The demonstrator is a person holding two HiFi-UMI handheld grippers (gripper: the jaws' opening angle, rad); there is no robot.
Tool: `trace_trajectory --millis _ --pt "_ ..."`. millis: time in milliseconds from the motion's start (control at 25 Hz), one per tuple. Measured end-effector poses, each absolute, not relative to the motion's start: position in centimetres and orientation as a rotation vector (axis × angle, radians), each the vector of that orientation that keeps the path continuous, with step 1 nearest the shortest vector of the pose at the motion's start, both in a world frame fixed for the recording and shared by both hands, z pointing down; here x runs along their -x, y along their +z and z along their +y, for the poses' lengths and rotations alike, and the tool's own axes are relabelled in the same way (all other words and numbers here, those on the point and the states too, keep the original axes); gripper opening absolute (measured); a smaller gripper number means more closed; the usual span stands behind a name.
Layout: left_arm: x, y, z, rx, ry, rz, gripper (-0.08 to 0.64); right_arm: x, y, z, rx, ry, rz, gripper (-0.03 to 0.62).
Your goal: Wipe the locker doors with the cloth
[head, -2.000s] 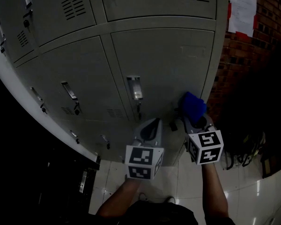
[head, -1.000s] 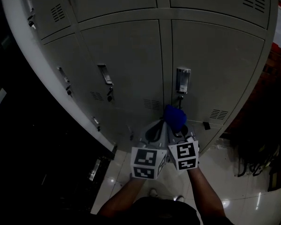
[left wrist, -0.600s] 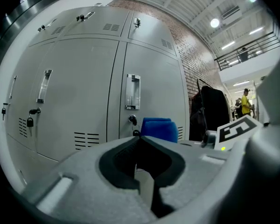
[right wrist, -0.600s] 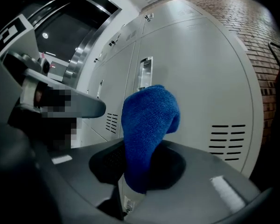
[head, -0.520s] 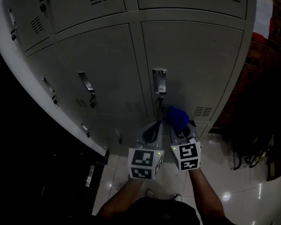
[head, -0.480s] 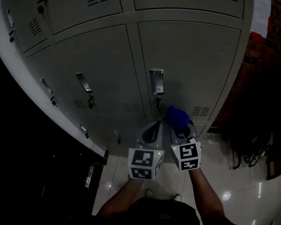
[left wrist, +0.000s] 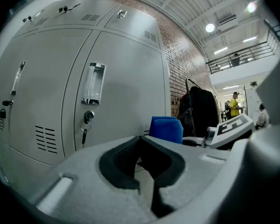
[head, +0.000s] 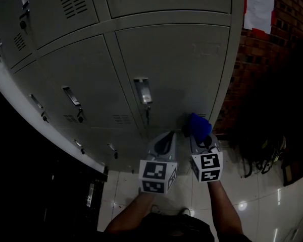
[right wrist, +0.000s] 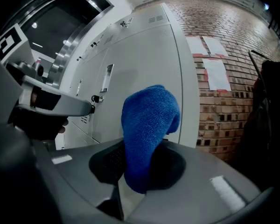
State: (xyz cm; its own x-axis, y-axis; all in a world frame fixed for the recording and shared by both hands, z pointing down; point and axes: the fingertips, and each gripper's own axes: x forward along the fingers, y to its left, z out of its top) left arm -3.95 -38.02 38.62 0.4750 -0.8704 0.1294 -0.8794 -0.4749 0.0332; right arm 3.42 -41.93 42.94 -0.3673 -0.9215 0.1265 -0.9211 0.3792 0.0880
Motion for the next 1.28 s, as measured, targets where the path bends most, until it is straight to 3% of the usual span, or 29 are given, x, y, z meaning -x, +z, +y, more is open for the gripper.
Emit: trace_trajectory --millis 320,1280 --pt "2.0 38.7 -37.7 -2.614 0.148 -1.559 0.003 -6.2 42.5 -41.8 -1.684 0.010 -2.465 0.081" --pt "3.4 40.5 -31.0 -2.539 0.227 -1.670 0.003 -0.3 40.2 -31.5 -1.488 0.096 -2.623 0.077"
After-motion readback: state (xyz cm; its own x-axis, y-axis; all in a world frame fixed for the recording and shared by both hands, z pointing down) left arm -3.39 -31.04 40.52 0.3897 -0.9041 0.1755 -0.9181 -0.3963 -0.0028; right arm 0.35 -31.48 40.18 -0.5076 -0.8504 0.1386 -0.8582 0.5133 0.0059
